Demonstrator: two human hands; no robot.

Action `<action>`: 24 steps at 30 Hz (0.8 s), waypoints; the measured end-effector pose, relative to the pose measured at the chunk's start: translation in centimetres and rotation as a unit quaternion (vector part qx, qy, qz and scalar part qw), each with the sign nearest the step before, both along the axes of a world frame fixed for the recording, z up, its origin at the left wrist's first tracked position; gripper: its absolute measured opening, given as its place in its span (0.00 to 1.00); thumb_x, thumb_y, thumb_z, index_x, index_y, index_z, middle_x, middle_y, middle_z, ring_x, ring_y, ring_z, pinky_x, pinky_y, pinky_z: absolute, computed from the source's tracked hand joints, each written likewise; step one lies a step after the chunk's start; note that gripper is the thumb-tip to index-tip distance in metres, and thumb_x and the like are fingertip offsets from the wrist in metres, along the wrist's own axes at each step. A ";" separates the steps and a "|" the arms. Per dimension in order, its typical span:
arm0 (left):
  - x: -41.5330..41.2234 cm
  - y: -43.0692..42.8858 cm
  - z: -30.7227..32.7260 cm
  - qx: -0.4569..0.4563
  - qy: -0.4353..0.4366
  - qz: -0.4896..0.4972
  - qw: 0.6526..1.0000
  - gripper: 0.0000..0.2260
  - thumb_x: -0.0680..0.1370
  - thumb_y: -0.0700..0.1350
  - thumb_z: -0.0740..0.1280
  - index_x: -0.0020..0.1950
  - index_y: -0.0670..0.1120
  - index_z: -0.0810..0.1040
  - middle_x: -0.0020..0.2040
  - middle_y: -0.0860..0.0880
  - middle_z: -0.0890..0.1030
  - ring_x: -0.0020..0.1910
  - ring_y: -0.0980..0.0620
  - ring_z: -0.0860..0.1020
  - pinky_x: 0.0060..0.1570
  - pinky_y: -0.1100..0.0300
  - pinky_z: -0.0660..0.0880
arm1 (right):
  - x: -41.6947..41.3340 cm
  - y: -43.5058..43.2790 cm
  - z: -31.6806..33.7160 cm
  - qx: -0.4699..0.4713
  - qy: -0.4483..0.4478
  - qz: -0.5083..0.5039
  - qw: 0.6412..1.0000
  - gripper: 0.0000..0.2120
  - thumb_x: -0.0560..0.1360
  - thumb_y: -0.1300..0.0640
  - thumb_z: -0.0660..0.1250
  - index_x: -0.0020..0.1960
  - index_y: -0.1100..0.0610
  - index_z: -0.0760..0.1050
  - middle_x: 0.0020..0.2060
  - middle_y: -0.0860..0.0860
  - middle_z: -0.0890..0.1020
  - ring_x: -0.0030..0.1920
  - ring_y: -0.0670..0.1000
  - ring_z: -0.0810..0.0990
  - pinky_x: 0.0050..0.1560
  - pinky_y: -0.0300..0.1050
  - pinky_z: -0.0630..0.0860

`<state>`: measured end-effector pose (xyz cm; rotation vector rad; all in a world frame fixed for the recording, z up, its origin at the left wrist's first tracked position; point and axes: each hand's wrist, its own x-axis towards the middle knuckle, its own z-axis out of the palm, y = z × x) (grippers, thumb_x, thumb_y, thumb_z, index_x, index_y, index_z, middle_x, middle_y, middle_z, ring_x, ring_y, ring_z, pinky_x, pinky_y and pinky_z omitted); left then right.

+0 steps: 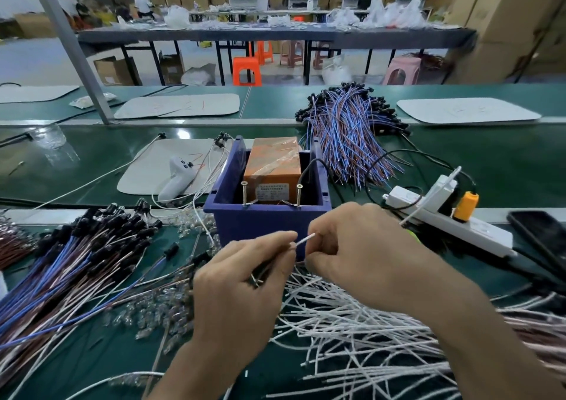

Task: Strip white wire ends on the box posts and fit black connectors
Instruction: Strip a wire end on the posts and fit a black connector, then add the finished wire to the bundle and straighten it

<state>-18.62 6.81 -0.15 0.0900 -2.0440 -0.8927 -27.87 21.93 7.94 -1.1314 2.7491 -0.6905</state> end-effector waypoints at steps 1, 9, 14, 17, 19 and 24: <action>0.0 0.3 0.0 0.014 -0.014 -0.009 1.000 0.12 0.76 0.54 0.71 0.58 0.58 0.84 0.50 0.66 0.85 0.47 0.64 0.83 0.46 0.62 0.79 | 0.0 -0.1 -0.1 -0.002 -0.001 -0.001 1.000 0.08 0.72 0.48 0.72 0.35 0.46 0.78 0.28 0.44 0.79 0.30 0.42 0.75 0.28 0.33 0.65; 0.0 -0.4 -0.6 0.011 -0.067 -0.036 0.997 0.20 0.73 0.45 0.76 0.62 0.61 0.81 0.54 0.68 0.82 0.50 0.61 0.82 0.52 0.63 0.78 | 0.1 1.0 -1.8 -0.027 -0.113 0.018 0.993 0.01 0.73 0.52 0.73 0.43 0.48 0.82 0.34 0.43 0.84 0.33 0.43 0.81 0.33 0.35 0.75; -0.3 -1.1 -0.8 0.033 -0.060 -0.023 0.997 0.19 0.73 0.39 0.79 0.58 0.59 0.85 0.51 0.67 0.83 0.50 0.59 0.83 0.54 0.64 0.78 | 0.0 4.9 -3.2 0.007 -0.151 -0.011 0.988 0.06 0.72 0.59 0.74 0.44 0.48 0.84 0.36 0.44 0.86 0.39 0.46 0.84 0.47 0.47 0.82; -0.5 -1.0 -0.9 0.065 -0.064 -0.015 0.996 0.20 0.73 0.40 0.78 0.53 0.66 0.84 0.51 0.69 0.83 0.50 0.61 0.84 0.54 0.63 0.79 | 0.2 6.4 -3.6 -0.006 -0.155 -0.023 0.988 0.08 0.73 0.61 0.74 0.44 0.48 0.85 0.37 0.42 0.86 0.39 0.43 0.84 0.44 0.39 0.81; -0.5 -1.0 -1.0 0.102 -0.070 -0.017 0.992 0.20 0.73 0.41 0.78 0.53 0.67 0.84 0.48 0.67 0.84 0.49 0.62 0.84 0.54 0.61 0.81 | 0.5 6.7 -3.9 -0.007 -0.143 -0.029 0.989 0.07 0.74 0.58 0.74 0.45 0.46 0.84 0.37 0.41 0.85 0.38 0.42 0.82 0.41 0.34 0.78; -0.5 -1.5 -1.2 0.108 -0.077 0.003 0.991 0.20 0.72 0.39 0.79 0.49 0.67 0.84 0.43 0.65 0.85 0.45 0.67 0.84 0.49 0.74 0.77 | 1.3 7.9 -3.5 -0.017 -0.204 0.011 0.979 0.05 0.77 0.52 0.70 0.46 0.43 0.83 0.30 0.44 0.79 0.30 0.42 0.71 0.31 0.35 0.68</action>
